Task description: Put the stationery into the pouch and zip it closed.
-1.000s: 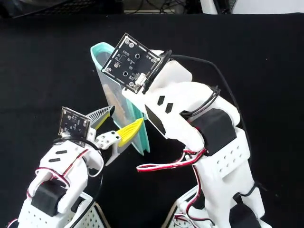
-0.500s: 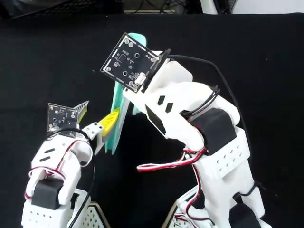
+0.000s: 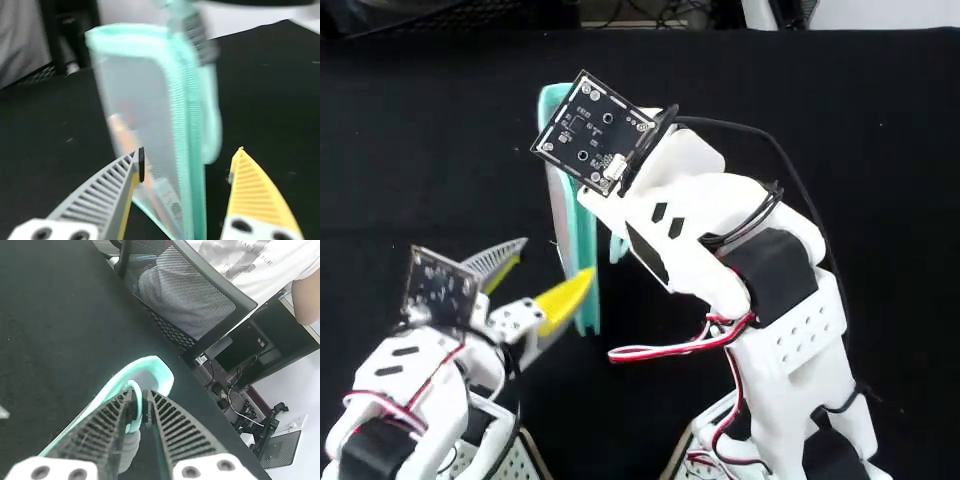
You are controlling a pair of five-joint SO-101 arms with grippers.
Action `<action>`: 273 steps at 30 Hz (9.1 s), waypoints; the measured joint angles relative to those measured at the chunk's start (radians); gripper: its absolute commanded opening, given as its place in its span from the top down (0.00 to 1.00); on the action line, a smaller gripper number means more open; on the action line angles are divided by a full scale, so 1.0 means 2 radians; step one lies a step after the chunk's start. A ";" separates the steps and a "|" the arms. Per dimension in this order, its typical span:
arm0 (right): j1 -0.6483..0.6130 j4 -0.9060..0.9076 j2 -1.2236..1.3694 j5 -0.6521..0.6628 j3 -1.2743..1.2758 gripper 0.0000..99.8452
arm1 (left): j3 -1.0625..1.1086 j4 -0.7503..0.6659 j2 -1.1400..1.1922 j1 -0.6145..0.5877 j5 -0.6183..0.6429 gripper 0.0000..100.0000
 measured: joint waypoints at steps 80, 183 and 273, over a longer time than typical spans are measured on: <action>0.164 -0.160 0.124 -0.001 0.051 0.99 | 0.058 -0.073 0.001 -0.094 -0.012 0.97; 0.153 0.277 0.476 0.085 -0.746 0.99 | 0.060 -0.111 0.276 -0.244 -0.013 0.80; 0.007 0.095 -0.055 -0.072 -0.028 0.99 | 0.090 0.034 -0.094 -0.107 -0.140 0.70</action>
